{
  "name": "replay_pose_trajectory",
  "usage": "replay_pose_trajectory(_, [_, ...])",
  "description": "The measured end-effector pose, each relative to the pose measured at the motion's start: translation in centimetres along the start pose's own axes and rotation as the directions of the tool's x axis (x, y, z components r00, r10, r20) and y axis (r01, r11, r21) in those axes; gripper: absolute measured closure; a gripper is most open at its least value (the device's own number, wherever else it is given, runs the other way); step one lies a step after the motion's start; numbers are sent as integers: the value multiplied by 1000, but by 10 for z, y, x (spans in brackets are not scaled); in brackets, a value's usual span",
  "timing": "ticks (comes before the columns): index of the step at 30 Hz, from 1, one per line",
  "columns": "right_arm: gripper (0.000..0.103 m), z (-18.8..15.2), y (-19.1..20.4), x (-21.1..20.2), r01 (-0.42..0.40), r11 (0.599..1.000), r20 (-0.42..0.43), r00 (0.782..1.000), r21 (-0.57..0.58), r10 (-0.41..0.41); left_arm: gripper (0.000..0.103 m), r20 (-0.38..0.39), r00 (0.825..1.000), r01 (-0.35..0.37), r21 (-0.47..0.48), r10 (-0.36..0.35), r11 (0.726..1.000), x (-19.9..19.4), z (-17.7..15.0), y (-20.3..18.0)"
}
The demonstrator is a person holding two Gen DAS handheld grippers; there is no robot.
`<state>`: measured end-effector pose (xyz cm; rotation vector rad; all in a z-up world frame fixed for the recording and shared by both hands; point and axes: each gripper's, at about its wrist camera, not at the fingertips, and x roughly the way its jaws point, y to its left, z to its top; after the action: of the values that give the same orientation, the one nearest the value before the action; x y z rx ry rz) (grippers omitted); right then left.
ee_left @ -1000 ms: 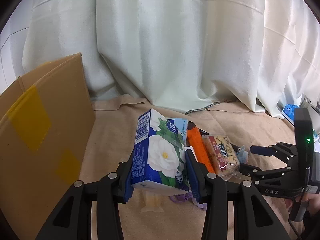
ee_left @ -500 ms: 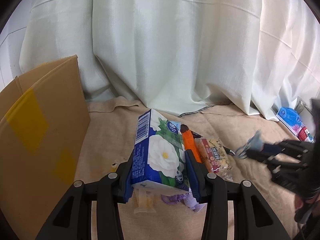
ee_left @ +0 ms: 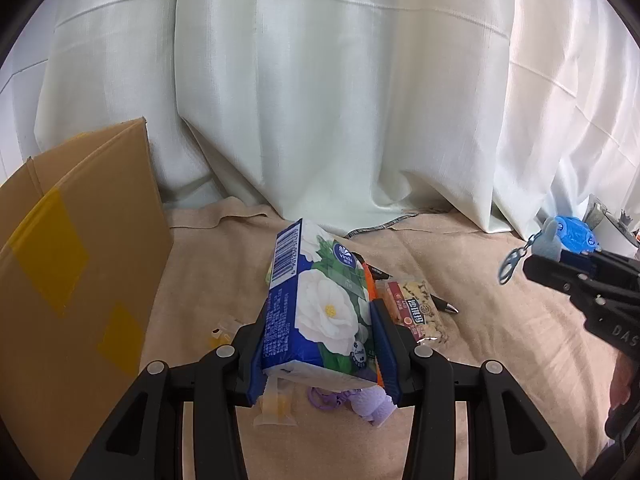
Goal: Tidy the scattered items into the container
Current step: 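Carry the tissue pack and bunny plush into the box and release both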
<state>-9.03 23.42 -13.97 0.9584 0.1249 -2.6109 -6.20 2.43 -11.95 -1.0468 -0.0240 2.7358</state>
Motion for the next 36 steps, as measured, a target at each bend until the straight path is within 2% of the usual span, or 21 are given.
replay_pose_trajectory(14, [72, 2, 1, -3, 8, 1000, -1, 1000, 6, -8, 58, -7, 1000, 0, 16, 0, 1000, 3, 2, -8])
replay_pose_trajectory(17, [72, 13, 9, -8, -3, 1000, 26, 1000, 6, 2, 58, 2, 1000, -16, 2, 16, 1000, -5, 12, -5])
replay_pose_trajectory(20, [72, 32, 22, -18, -17, 1000, 75, 997, -16, 18, 58, 49, 998, -36, 15, 35, 999, -25, 27, -1])
replay_pose_trajectory(23, [72, 53, 37, -26, -38, 999, 113, 993, -13, 39, 58, 116, 990, -77, 8, 76, 997, -51, 41, 9])
replay_pose_trajectory(26, [72, 78, 57, -31, -70, 997, 158, 985, -25, 74, 58, 142, 984, -110, 4, 108, 994, -74, 55, 26])
replay_pose_trajectory(31, [72, 122, 105, -34, -125, 988, 216, 966, -92, 142, 57, 181, 962, -197, -61, 204, 979, -116, 72, 74])
replay_pose_trajectory(34, [72, 144, 141, -39, -170, 978, 239, 951, -125, 196, 57, 204, 950, -219, -101, 236, 970, -141, 78, 104])
replay_pose_trajectory(36, [72, 156, 163, -43, -202, 968, 247, 940, -146, 234, 57, 216, 937, -252, -127, 275, 959, -158, 78, 123])
